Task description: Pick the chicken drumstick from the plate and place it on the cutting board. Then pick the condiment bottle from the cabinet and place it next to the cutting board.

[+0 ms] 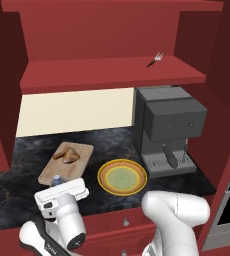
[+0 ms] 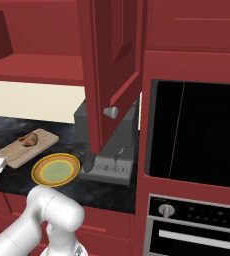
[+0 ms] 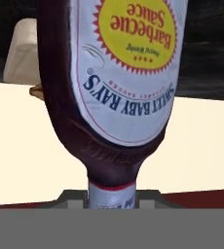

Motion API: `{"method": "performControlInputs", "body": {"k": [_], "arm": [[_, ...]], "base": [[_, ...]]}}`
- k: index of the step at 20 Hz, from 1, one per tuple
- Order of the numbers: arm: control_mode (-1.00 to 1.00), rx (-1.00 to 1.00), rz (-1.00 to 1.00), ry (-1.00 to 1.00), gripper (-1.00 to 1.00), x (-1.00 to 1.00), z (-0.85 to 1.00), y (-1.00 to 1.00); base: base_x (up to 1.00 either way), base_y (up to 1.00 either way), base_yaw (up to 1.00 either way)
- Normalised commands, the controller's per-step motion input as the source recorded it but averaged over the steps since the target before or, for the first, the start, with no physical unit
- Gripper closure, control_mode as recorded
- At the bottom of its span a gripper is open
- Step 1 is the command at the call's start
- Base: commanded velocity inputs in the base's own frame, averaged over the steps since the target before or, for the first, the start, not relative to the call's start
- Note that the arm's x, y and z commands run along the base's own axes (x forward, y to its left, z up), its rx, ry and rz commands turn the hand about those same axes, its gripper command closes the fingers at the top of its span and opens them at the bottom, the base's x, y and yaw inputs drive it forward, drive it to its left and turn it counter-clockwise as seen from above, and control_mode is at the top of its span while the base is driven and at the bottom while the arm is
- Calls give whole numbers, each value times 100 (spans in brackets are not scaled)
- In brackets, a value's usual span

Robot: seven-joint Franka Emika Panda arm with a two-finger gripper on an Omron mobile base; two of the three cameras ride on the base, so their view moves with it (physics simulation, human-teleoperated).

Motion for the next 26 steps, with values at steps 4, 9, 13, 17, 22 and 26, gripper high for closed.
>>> {"method": "performControlInputs", "body": {"k": [4,9,13,17,22,26], "arm": [[-100,2,0,0,100,0,-27,0],[-100,3,0,0,100,0,-39,0],[-100,0,0,0,100,0,-46,0],[-100,0,0,0,100,0,-51,0],[-100,0,0,-1,100,0,-47,0],[-100,0,0,-3,100,0,-45,0]], "base": [[0,0,0],[0,0,0],[0,0,0],[0,0,0],[0,0,0],[0,0,0]]}}
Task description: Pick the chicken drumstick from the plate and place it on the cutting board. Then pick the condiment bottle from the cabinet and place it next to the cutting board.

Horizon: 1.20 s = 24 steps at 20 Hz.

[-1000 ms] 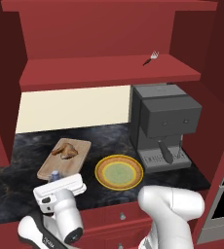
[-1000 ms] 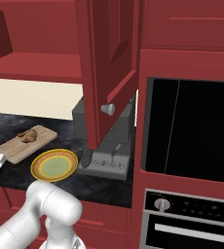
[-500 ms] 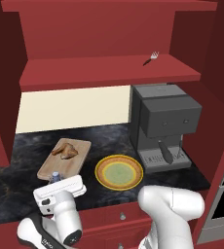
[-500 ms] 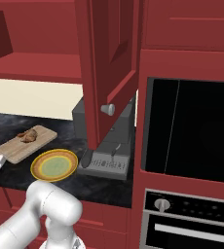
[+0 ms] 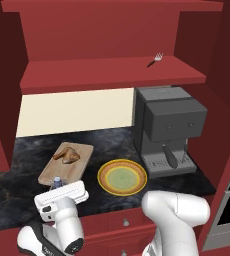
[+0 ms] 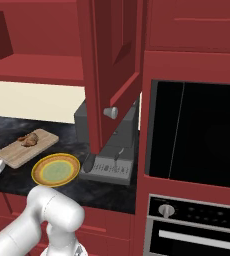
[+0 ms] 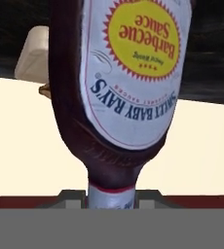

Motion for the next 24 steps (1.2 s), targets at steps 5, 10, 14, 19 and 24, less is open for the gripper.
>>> {"method": "performControlInputs", "body": {"k": [5,10,14,19,24], "arm": [[-100,0,0,-5,100,0,-44,0],[-100,3,0,-5,100,0,-44,0],[-100,3,0,-3,100,0,-38,0],[-100,2,0,-2,-100,0,-37,0],[-100,10,0,0,-100,0,-31,-4]], "base": [[0,0,0],[0,0,0],[0,0,0],[0,0,0],[0,0,0]]}}
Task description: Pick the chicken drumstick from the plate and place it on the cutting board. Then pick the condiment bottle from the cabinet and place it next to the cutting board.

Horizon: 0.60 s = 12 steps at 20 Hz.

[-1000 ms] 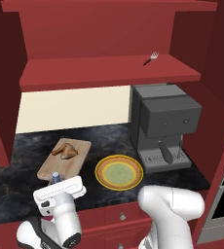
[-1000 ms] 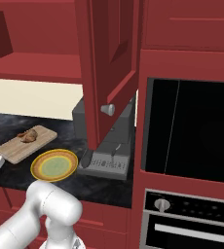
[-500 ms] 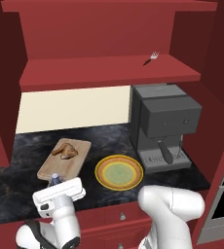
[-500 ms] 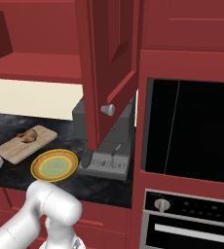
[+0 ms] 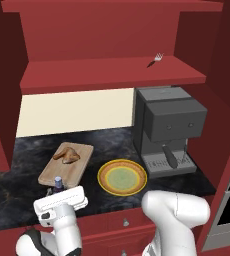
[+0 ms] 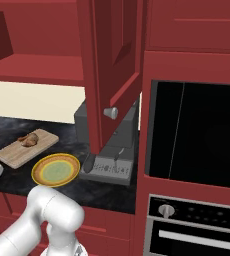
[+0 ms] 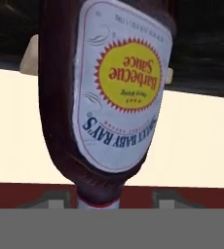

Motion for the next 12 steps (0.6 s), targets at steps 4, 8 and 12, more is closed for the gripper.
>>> {"method": "performControlInputs", "body": {"k": [4,8,12], "arm": [[-100,13,0,0,-100,0,-29,-7],[-100,14,0,0,-100,0,-26,-7],[-100,15,0,0,-100,0,-13,-4]], "base": [[0,0,0],[0,0,0],[0,0,0]]}}
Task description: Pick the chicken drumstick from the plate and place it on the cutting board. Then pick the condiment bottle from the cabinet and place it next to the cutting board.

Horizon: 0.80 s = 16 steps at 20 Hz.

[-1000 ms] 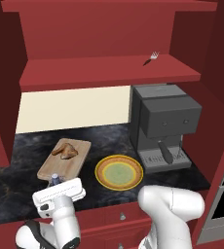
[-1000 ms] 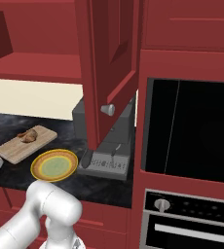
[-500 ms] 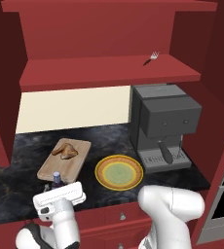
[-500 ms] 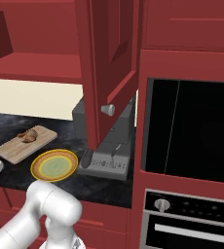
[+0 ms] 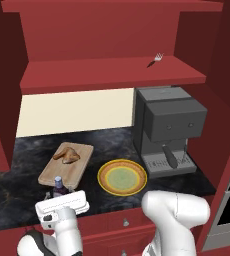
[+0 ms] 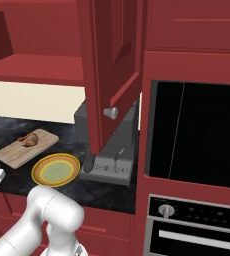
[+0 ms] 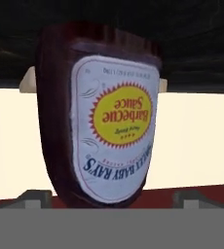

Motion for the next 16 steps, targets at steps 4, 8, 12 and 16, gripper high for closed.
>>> {"method": "performControlInputs", "body": {"k": [4,8,12,16], "arm": [[-100,12,0,-1,-100,-4,0,0],[-100,0,0,-2,-100,-23,17,0],[-100,0,0,0,-100,-38,25,0],[-100,0,-1,0,-100,-45,34,0]], "base": [[0,0,0],[0,0,0],[0,0,0],[0,0,0]]}}
